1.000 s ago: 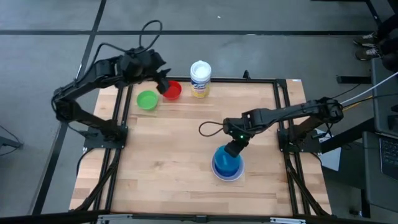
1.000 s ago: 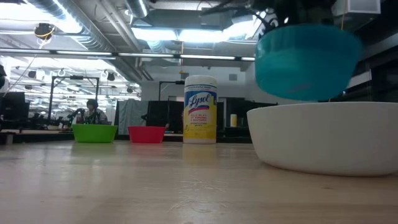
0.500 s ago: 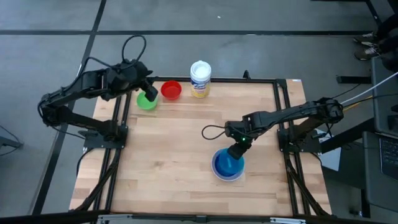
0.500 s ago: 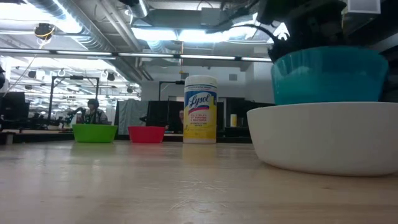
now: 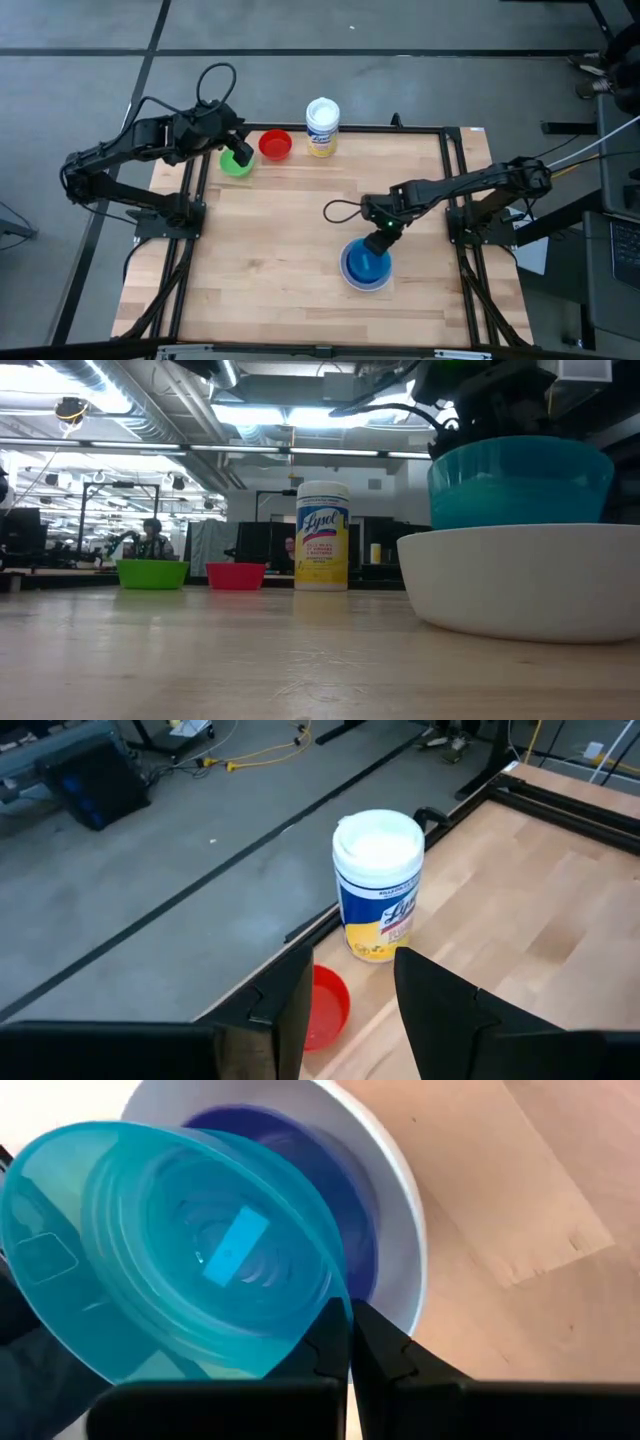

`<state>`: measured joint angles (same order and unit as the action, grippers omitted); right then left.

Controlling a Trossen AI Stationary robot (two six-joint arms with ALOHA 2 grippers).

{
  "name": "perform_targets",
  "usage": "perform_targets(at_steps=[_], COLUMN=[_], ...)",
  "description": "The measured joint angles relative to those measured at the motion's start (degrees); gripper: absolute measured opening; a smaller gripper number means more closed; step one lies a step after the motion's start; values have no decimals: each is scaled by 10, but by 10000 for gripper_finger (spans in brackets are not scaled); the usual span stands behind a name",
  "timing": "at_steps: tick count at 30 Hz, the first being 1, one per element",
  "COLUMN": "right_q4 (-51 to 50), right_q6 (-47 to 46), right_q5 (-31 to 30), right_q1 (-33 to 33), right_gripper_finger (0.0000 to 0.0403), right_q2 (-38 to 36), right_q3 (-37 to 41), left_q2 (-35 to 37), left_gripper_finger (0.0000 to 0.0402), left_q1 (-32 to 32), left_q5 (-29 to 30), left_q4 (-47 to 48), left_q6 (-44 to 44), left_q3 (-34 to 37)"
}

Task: Nest bowls inside each other
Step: Stack the light blue bowl on top of the stacked bowls

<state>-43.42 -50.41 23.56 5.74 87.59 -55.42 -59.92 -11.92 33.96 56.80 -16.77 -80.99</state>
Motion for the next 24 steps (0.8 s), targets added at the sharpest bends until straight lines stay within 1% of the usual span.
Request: perform_targets(at_steps=[11,13,18,24], right_q4=[13,15,14,14], right_q6=[6,7,7,-1], right_q5=[20,20,16,20], right_q1=[0,0,0,-1], right_gripper_finger=[0,5,45,116], right_q2=[32,32,32,31], right_q3=[0,0,0,0], left_q2=[0,0,0,0], left_gripper_finger=[139,139,139,139], left_q1=[0,0,0,-2], left_q5=[0,0,-2,-4], left_q4=[0,0,0,0], left_q6=[11,17,21,31], left_q3=[0,0,0,0])
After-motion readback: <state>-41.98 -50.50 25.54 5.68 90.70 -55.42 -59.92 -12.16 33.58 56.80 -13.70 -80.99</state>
